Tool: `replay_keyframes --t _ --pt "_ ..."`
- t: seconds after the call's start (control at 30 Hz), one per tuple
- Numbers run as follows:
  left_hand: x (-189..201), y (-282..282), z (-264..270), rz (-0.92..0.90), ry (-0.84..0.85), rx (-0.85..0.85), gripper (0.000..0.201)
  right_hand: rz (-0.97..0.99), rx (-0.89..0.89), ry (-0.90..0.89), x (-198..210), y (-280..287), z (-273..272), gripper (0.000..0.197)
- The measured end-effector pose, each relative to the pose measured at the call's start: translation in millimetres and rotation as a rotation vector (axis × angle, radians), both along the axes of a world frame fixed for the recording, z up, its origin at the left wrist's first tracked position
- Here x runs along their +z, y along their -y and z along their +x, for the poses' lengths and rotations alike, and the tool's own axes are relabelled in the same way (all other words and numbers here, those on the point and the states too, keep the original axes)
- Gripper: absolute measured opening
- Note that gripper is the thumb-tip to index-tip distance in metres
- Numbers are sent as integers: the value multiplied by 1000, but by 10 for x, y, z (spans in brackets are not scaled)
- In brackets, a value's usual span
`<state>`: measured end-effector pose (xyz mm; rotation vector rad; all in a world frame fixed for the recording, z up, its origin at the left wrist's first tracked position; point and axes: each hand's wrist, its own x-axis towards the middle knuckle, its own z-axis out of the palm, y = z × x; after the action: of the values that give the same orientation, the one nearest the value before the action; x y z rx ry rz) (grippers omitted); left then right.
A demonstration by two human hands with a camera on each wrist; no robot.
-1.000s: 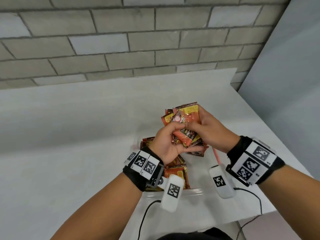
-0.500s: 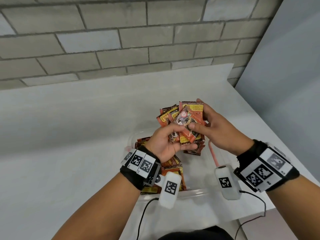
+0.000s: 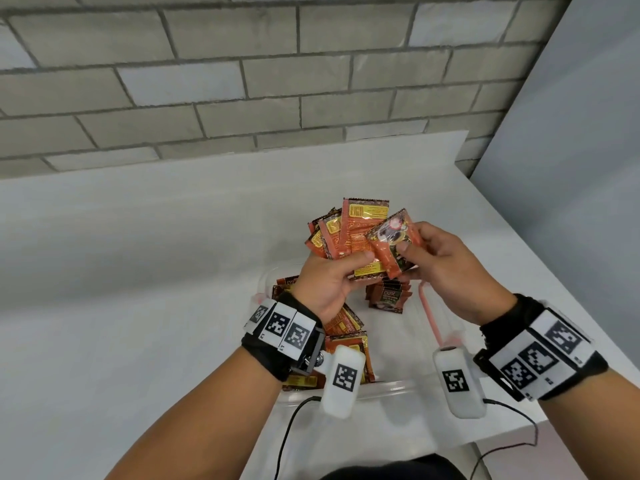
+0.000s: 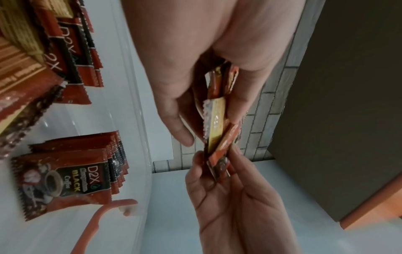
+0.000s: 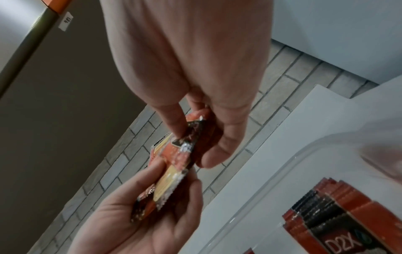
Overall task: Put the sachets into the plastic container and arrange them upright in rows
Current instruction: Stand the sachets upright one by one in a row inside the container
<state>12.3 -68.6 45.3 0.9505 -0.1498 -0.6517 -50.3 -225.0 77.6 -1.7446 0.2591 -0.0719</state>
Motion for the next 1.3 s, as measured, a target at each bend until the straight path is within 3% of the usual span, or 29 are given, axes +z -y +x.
replay_keyframes --t 0.17,0.27,0.33,0.4,0.53,0.7,1.0,1.13,1.3 --pt "9 -17 5 -19 -29 15 34 91 -8 1 15 -17 8 16" --pt "15 -61 40 -63 -117 28 14 205 -60 3 38 30 24 14" --pt "1 -85 47 -26 -77 8 6 308 -97 2 47 49 48 13" --pt "-6 -85 28 37 3 -25 14 356 -115 -7 50 39 68 13" --pt "14 -67 28 91 39 -63 23 296 -100 -11 40 2 89 15" --pt "65 -98 72 -25 -160 -52 20 281 -112 9 59 71 83 19" --pt "34 -66 53 56 -65 -52 21 309 -102 -87 -12 48 70 8" --pt "51 -103 66 69 -26 -65 19 261 -108 -46 34 95 67 16" --pt "69 -153 72 215 109 -55 11 258 -9 -44 147 156 78 24"
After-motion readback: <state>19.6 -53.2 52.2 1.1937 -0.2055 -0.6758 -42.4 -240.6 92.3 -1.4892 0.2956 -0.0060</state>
